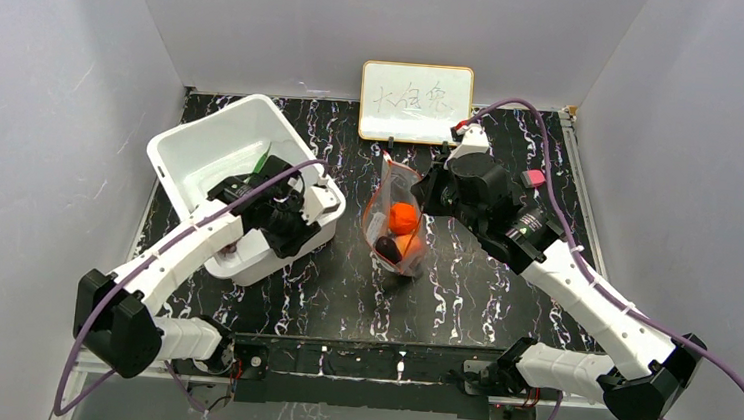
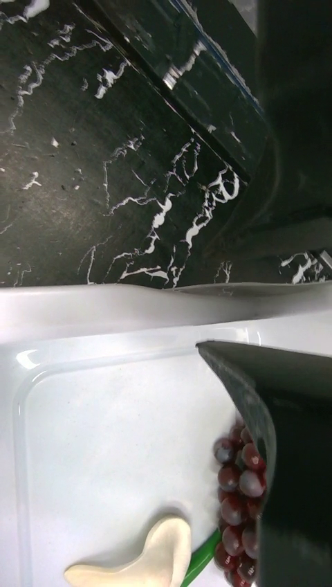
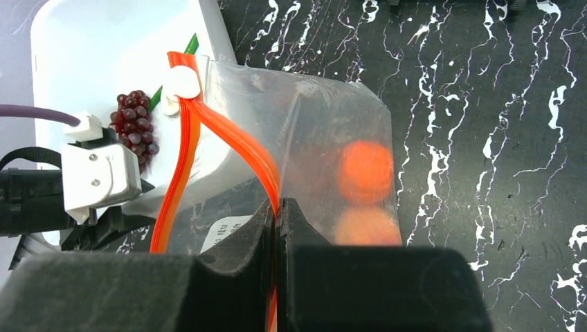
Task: Place the food in the zip-top bag and seal the zipper
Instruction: Adjust the bin at the center of the board, then pick up the fake vegetable from the bin, then place the fake vegetable in the zipper food storage bag.
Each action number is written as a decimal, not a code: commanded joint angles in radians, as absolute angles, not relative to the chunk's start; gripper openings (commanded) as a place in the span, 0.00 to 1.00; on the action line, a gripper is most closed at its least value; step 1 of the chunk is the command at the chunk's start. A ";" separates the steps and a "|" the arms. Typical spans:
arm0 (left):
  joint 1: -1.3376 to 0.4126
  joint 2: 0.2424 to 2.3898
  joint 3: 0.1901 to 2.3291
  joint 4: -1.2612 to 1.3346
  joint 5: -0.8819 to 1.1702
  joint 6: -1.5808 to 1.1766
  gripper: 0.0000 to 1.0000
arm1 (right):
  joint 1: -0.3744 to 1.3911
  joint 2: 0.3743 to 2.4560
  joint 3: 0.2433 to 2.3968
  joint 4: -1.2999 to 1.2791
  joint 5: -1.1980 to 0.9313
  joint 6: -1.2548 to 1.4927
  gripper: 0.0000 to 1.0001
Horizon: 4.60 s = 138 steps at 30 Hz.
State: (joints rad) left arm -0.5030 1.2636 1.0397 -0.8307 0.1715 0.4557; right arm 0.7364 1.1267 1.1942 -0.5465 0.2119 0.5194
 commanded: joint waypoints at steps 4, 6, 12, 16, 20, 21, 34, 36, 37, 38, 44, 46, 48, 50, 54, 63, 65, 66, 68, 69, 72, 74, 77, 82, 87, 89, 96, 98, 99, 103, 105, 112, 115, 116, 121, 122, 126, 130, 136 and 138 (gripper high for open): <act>-0.508 1.159 1.115 -0.817 0.147 0.331 0.60 | 0.731 1.091 1.222 -0.487 0.231 0.495 0.00; -0.508 1.143 1.140 -0.810 0.135 0.292 0.65 | 0.731 1.086 1.216 -0.485 0.226 0.498 0.00; -0.508 1.087 1.182 -0.709 -0.003 0.141 0.81 | 0.731 1.067 1.198 -0.488 0.221 0.509 0.00; -0.504 1.115 1.207 -0.678 -0.130 0.068 0.87 | 0.730 1.060 1.201 -0.497 0.221 0.513 0.00; -0.415 1.199 1.268 -0.688 -0.102 0.014 0.86 | 0.731 1.060 1.211 -0.511 0.212 0.520 0.00; -0.371 1.223 1.287 -0.693 -0.054 0.002 0.85 | 0.730 1.060 1.213 -0.517 0.212 0.520 0.00; -0.039 1.519 1.401 -0.563 0.085 -0.033 0.66 | 0.731 1.065 1.272 -0.576 0.207 0.503 0.00; -0.022 1.566 1.407 -0.525 0.061 -0.024 0.62 | 0.731 1.064 1.272 -0.570 0.206 0.499 0.00; -0.013 1.594 1.410 -0.510 0.048 -0.019 0.59 | 0.730 1.064 1.273 -0.568 0.201 0.499 0.00; -0.003 1.618 1.414 -0.493 0.038 -0.015 0.56 | 0.731 1.062 1.271 -0.565 0.195 0.496 0.00; 0.014 1.761 1.464 -0.421 0.028 0.055 0.50 | 0.732 1.038 1.244 -0.542 0.219 0.476 0.00; 0.016 1.798 1.472 -0.392 0.016 0.073 0.50 | 0.731 1.032 1.242 -0.547 0.227 0.476 0.00; 0.017 1.834 1.475 -0.363 0.013 0.086 0.50 | 0.731 1.020 1.228 -0.544 0.238 0.482 0.00; 0.018 1.865 1.481 -0.347 0.032 0.090 0.50 | 0.731 1.012 1.210 -0.536 0.244 0.491 0.00; 0.020 1.912 1.490 -0.346 0.031 0.091 0.46 | 0.731 1.017 1.207 -0.530 0.256 0.503 0.00; 0.026 1.983 1.479 -0.310 0.047 0.089 0.33 | 0.732 1.029 1.220 -0.545 0.267 0.507 0.00; 0.025 1.996 1.480 -0.310 0.048 0.090 0.31 | 0.731 1.034 1.221 -0.545 0.258 0.511 0.00; 0.026 2.002 1.478 -0.307 0.046 0.090 0.30 | 0.731 1.036 1.221 -0.546 0.254 0.512 0.00; 0.025 2.013 1.479 -0.305 0.040 0.090 0.29 | 0.731 1.036 1.221 -0.548 0.250 0.513 0.00; 0.026 2.017 1.479 -0.305 0.040 0.091 0.29 | 0.731 1.035 1.220 -0.549 0.252 0.514 0.00; 0.025 2.033 1.480 -0.311 0.041 0.096 0.27 | 0.731 1.026 1.217 -0.555 0.262 0.511 0.00; 0.025 2.039 1.476 -0.310 0.034 0.097 0.23 | 0.731 1.020 1.217 -0.557 0.264 0.510 0.00; 0.026 2.049 1.473 -0.312 0.004 0.092 0.19 | 0.731 1.017 1.210 -0.561 0.262 0.510 0.00; 0.026 2.032 1.468 -0.317 0.034 0.091 0.01 | 0.730 1.012 1.204 -0.561 0.258 0.517 0.00; 0.026 1.962 1.457 -0.333 0.038 0.056 0.00 | 0.731 1.013 1.207 -0.568 0.254 0.561 0.00; 0.025 1.919 1.442 -0.330 0.038 0.037 0.00 | 0.731 1.015 1.205 -0.574 0.253 0.583 0.00; 0.025 1.735 1.355 -0.291 0.017 -0.071 0.00 | 0.731 1.021 1.196 -0.589 0.275 0.636 0.00; 0.025 1.682 1.334 -0.267 0.012 -0.090 0.00 | 0.731 1.021 1.197 -0.591 0.278 0.653 0.00; 0.025 1.652 1.325 -0.253 0.023 -0.097 0.00 | 0.731 1.021 1.196 -0.591 0.277 0.664 0.00; 0.025 1.528 1.286 -0.197 0.083 -0.123 0.00 | 0.730 1.021 1.184 -0.592 0.273 0.710 0.00; 0.025 1.463 1.261 -0.161 0.139 -0.147 0.00 | 0.730 1.022 1.178 -0.591 0.271 0.725 0.00; 0.026 1.261 1.152 -0.004 0.389 -0.357 0.00 | 0.731 1.036 1.180 -0.591 0.273 0.787 0.00; 0.017 1.234 1.147 0.036 0.519 -0.464 0.00 | 0.732 1.039 1.166 -0.561 0.271 0.820 0.00; 0.006 1.232 1.156 0.047 0.544 -0.496 0.00 | 0.731 1.049 1.178 -0.565 0.273 0.838 0.00; -0.028 1.205 1.137 0.237 0.669 -0.680 0.00 | 0.731 1.105 1.242 -0.619 0.300 0.919 0.00; -0.034 1.199 1.121 0.298 0.693 -0.726 0.00 | 0.732 1.114 1.246 -0.625 0.299 0.938 0.00; -0.075 1.174 1.047 0.534 0.719 -0.912 0.00 | 0.731 1.139 1.246 -0.623 0.289 1.015 0.00; -0.164 1.182 1.031 0.687 0.704 -0.987 0.00 | 0.731 1.149 1.229 -0.579 0.321 1.060 0.00; -0.324 1.226 0.983 1.013 0.641 -1.052 0.00 | 0.731 1.152 1.234 -0.544 0.313 1.158 0.00; -0.373 1.245 0.981 1.046 0.622 -1.047 0.00 | 0.730 1.149 1.237 -0.537 0.312 1.182 0.00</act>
State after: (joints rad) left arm -0.2970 1.2243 0.9897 0.8001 0.6613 -1.0100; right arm 0.7364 1.1603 1.1896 -0.6239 0.2871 1.0958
